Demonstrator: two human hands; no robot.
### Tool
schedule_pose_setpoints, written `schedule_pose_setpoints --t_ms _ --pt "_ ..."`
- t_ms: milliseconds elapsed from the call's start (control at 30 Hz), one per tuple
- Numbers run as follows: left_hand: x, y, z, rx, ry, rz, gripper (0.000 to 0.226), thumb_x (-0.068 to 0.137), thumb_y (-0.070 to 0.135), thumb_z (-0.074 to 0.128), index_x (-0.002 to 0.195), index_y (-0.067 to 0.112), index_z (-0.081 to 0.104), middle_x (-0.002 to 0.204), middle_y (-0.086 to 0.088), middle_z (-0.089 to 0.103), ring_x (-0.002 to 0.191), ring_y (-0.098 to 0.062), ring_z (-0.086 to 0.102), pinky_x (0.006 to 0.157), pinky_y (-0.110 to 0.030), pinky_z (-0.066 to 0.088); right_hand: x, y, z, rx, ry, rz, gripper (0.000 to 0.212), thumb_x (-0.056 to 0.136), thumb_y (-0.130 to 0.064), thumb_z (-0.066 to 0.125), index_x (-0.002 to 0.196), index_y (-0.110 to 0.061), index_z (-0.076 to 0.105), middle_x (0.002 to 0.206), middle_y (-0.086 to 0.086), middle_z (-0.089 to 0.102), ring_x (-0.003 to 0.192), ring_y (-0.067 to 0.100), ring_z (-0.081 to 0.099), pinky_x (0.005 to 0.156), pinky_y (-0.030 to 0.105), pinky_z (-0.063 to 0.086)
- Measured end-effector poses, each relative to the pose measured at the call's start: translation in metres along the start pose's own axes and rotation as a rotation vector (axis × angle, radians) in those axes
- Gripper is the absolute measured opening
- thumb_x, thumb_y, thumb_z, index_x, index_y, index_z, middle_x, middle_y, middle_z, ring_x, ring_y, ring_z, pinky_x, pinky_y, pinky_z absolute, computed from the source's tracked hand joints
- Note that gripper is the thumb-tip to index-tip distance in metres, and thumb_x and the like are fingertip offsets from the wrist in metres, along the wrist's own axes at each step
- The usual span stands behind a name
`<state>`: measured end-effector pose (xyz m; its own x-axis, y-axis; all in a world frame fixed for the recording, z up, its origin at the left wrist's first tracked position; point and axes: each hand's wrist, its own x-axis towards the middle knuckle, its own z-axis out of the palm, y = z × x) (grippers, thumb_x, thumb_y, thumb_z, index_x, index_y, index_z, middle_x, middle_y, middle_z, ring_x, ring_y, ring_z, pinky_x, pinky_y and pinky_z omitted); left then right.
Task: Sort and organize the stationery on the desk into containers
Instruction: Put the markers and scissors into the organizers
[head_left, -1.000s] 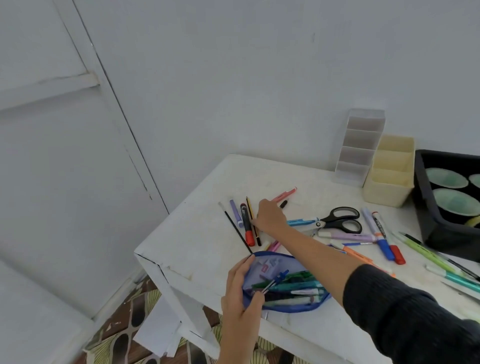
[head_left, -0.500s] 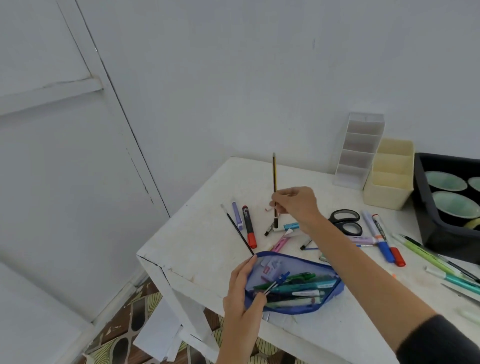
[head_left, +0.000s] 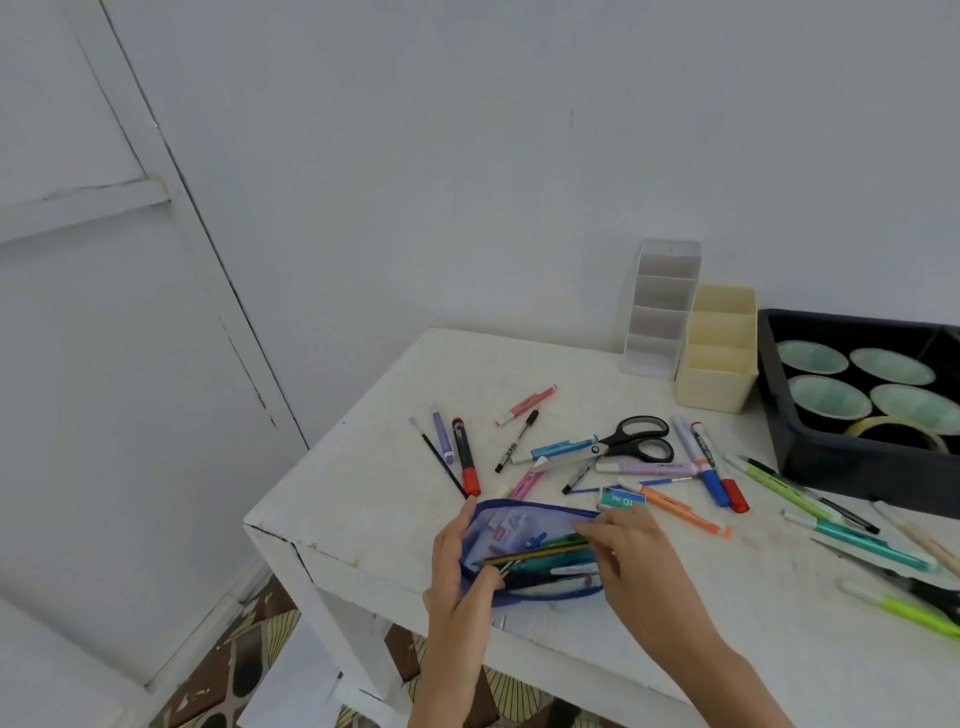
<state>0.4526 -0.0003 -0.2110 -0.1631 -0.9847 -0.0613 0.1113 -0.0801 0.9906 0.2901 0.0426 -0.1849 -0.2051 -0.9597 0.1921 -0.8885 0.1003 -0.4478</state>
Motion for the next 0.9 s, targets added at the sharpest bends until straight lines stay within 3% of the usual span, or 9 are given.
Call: schedule_pose_setpoints --t_ms 100,167,267,333,400,500,600,767,900 --pt "-0.004 0.001 0.001 -0.005 -0.017 0.013 0.055 0.092 -0.008 0.046 0.129 0.033 0.046 0.121 0.012 0.054 0.104 0.002 0.058 0.067 -0.02 0.055 -0.01 0.01 -0.002 0.144 0.257 -0.053 0.035 0.076 0.013 0.065 0.1 -0.012 0.072 0.099 0.002 0.067 0.095 0.015 0.056 0.08 0.009 0.034" --pt "-0.006 0.0 0.0 -0.004 -0.023 0.023 0.057 0.091 -0.01 0.045 0.129 0.032 0.046 0.122 0.012 0.053 0.105 0.002 0.058 0.07 -0.021 0.055 -0.014 0.024 -0.004 0.133 0.376 0.041 0.045 0.076 0.018 0.059 0.106 -0.014 0.068 0.105 0.003 0.065 0.098 0.016 0.053 0.084 0.016 0.036" --pt "-0.008 -0.002 -0.001 0.026 -0.038 0.039 0.062 0.089 -0.013 0.043 0.129 0.035 0.046 0.125 0.011 0.051 0.111 -0.005 0.055 0.073 -0.022 0.055 -0.017 0.043 -0.004 0.183 0.102 0.194 0.057 0.086 0.004 0.057 0.133 -0.027 0.047 0.129 -0.012 0.044 0.124 0.014 0.039 0.101 0.023 0.031" --pt "-0.007 -0.004 -0.001 0.037 -0.047 0.053 0.063 0.089 -0.013 0.044 0.126 0.037 0.047 0.125 0.01 0.051 0.111 -0.005 0.055 0.071 -0.021 0.054 -0.017 0.048 0.001 0.356 0.006 0.201 0.051 0.086 -0.008 0.065 0.125 -0.035 0.047 0.125 -0.019 0.043 0.121 0.01 0.044 0.096 0.019 0.04" --pt "-0.008 -0.008 0.001 0.071 -0.06 0.074 0.062 0.088 -0.014 0.044 0.122 0.038 0.048 0.124 0.008 0.052 0.107 -0.002 0.057 0.072 -0.023 0.054 -0.021 0.048 0.004 0.517 0.137 0.208 0.036 0.083 -0.007 0.068 0.103 -0.035 0.058 0.11 -0.018 0.058 0.104 0.006 0.057 0.08 0.011 0.046" --pt "-0.013 -0.013 0.007 0.476 0.077 0.365 0.053 0.086 0.005 0.046 0.119 0.046 0.047 0.129 0.016 0.049 0.106 0.012 0.05 0.091 -0.032 0.038 -0.03 0.049 0.001 0.664 0.284 0.287 0.028 0.081 -0.004 0.067 0.087 -0.031 0.064 0.089 -0.014 0.068 0.087 0.003 0.064 0.075 0.019 0.052" --pt "-0.017 -0.015 0.023 0.812 0.134 0.656 0.049 0.082 0.02 0.049 0.126 0.043 0.044 0.131 0.016 0.045 0.117 0.013 0.036 0.099 -0.03 0.018 -0.04 0.051 -0.003 0.83 0.38 0.395 0.027 0.082 -0.007 0.066 0.089 -0.033 0.065 0.091 -0.012 0.068 0.087 0.01 0.064 0.072 0.024 0.053" --pt "-0.029 -0.005 0.085 0.91 -0.138 0.872 0.033 0.094 0.051 0.038 0.119 0.036 0.053 0.12 0.018 0.054 0.114 0.001 0.044 0.095 -0.025 0.022 -0.057 0.052 -0.006 0.908 0.48 0.43 0.022 0.081 0.0 0.066 0.09 -0.019 0.071 0.073 -0.011 0.072 0.071 0.007 0.067 0.058 0.015 0.054" --pt "-0.029 -0.012 0.118 1.007 -0.24 1.035 0.024 0.087 0.038 0.056 0.108 0.031 0.065 0.101 0.015 0.058 0.094 -0.004 0.055 0.084 -0.02 0.032 -0.07 0.049 -0.008 0.811 0.493 0.355 0.033 0.081 0.014 0.059 0.071 -0.016 0.069 0.063 -0.005 0.069 0.059 0.003 0.063 0.054 0.012 0.049"
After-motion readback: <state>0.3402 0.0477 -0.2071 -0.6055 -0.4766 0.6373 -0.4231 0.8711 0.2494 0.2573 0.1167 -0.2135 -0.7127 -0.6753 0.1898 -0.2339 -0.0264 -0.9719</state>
